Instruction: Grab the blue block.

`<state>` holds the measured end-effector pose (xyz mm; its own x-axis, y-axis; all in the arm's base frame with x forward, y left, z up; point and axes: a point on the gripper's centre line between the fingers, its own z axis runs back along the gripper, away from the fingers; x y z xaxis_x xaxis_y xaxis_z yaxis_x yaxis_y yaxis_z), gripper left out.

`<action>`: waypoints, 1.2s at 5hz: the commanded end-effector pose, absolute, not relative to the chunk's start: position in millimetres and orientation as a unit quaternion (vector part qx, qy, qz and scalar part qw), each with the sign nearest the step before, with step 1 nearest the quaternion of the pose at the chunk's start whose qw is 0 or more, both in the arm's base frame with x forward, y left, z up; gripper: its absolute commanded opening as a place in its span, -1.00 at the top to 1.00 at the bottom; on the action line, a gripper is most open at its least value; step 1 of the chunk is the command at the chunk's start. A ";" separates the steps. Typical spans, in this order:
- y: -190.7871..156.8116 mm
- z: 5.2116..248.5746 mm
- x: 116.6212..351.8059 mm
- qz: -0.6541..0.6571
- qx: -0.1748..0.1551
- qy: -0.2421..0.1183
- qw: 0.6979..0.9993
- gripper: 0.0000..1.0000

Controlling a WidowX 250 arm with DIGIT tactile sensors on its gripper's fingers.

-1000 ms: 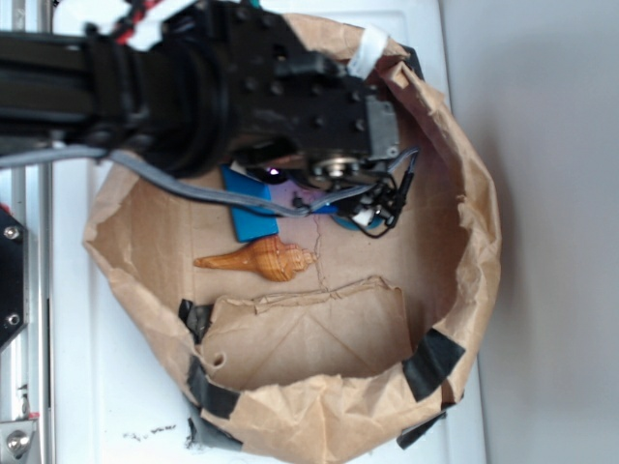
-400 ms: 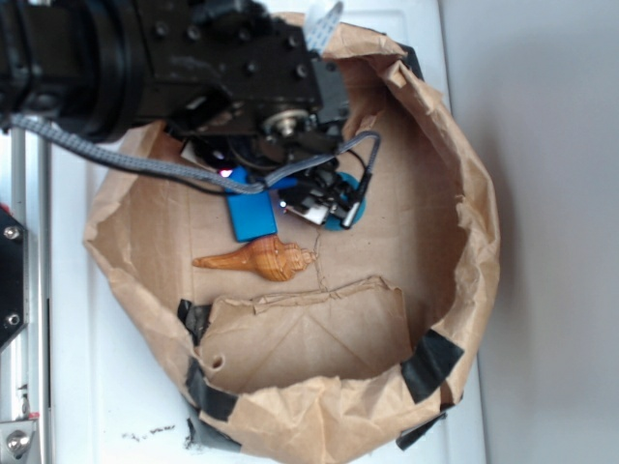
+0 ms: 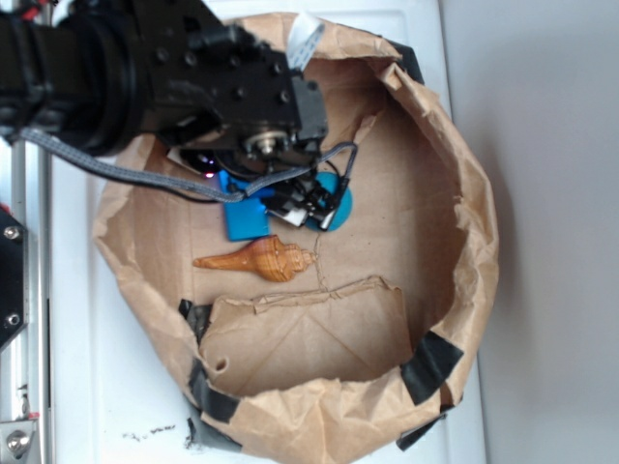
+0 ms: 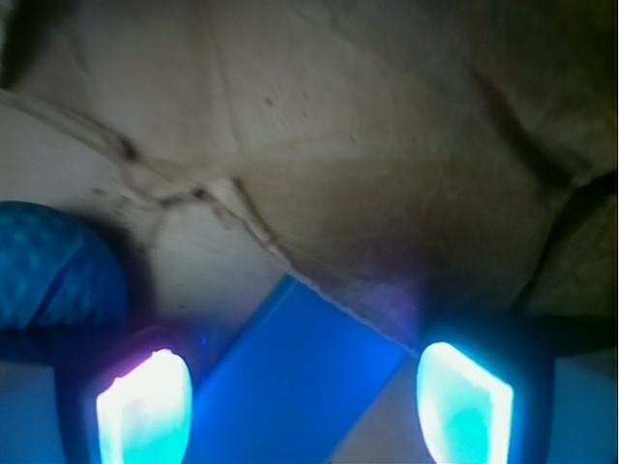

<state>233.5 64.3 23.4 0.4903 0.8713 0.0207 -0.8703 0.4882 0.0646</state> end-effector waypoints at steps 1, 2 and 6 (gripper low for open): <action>56.8 -0.7 233.7 0.528 0.061 -0.005 0.847 -1.00; 51.2 -11.9 240.3 0.540 0.082 -0.012 0.838 -1.00; 57.5 2.3 246.8 0.574 0.073 -0.035 0.815 1.00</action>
<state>248.2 50.5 9.8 0.3690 0.9193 0.1369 -0.9286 0.3583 0.0965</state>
